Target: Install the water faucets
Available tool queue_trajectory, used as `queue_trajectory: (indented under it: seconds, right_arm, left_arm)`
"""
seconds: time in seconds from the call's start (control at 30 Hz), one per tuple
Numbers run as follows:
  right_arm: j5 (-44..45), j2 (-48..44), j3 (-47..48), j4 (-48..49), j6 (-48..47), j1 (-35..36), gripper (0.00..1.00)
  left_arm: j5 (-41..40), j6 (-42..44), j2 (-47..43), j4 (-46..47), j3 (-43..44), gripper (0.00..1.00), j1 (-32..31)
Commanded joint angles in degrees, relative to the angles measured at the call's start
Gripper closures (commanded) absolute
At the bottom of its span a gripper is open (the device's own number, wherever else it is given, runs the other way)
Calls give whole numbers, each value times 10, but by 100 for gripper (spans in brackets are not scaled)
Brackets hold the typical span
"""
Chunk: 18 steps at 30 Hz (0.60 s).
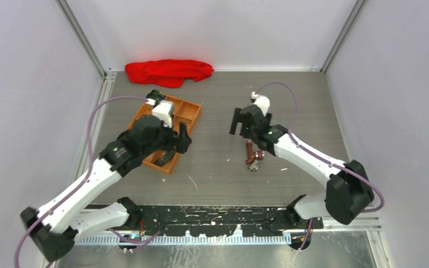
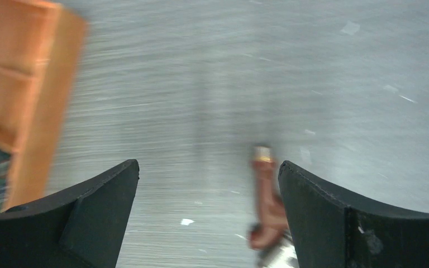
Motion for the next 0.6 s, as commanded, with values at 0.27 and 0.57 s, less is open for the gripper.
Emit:
queue_trajectory:
  seconds: [0.27,0.57]
  right_arm:
    - [-25,-79,-142,-92,92,-124,9]
    - [-143,-54,-184,-16,153,-194,38]
  left_arm:
    - [13,-63,240,39,95,0,-144]
    - [-18,-95,263,73,77,1,-149]
